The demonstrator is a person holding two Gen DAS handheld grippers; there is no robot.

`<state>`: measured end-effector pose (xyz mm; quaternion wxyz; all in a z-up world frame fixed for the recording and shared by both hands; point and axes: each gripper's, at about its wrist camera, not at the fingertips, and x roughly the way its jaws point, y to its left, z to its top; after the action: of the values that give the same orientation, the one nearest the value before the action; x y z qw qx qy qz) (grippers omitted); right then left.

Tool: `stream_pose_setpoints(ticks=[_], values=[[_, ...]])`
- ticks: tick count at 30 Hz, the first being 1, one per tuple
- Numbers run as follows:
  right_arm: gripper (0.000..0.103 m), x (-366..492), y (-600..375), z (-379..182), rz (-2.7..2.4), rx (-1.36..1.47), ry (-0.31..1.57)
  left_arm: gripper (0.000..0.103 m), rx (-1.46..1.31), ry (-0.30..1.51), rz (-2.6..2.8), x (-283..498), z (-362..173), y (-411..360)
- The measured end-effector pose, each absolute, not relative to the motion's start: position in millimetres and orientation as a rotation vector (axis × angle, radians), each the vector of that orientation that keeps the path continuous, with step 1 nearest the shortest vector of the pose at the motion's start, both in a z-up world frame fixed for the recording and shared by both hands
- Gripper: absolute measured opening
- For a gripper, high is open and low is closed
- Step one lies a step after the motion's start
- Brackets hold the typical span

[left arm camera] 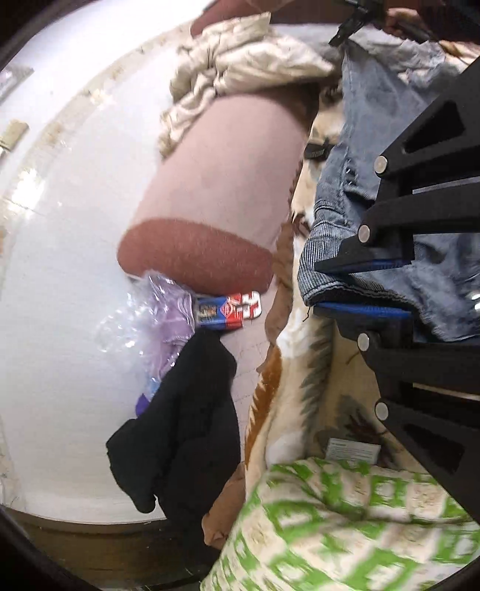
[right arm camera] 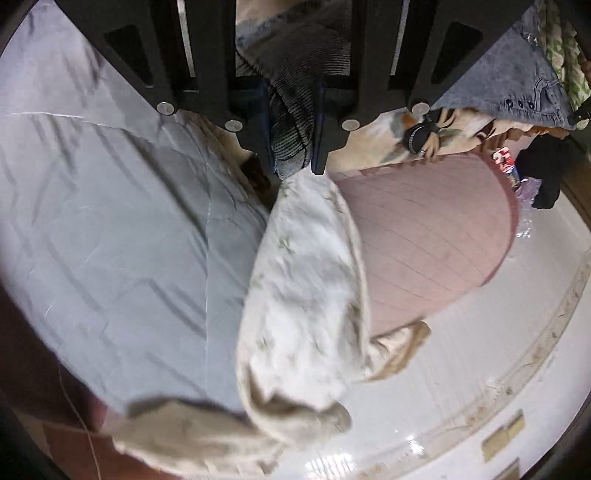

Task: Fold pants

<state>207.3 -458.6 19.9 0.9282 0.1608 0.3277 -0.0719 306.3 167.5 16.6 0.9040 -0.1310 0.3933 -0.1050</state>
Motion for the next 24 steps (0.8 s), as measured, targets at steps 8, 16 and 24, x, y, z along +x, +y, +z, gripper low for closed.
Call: stream_pose_setpoints(ticks=[8, 16, 24], values=[[0.019, 134.9, -463.9, 18.3, -0.143, 0.332, 0.677, 0.006, -0.296, 0.731, -0.243, 207.3, 35.3, 193.9], [0.019, 43.6, -452.6, -29.3, -0.065, 0.350, 0.751, 0.006, -0.375, 0.701, -0.203, 113.5, 1.4, 243.8], [0.019, -12.3, -436.9, -87.7, -0.036, 0.340, 0.879, 0.007, -0.382, 0.802, -0.201, 82.5, -36.8, 231.1]])
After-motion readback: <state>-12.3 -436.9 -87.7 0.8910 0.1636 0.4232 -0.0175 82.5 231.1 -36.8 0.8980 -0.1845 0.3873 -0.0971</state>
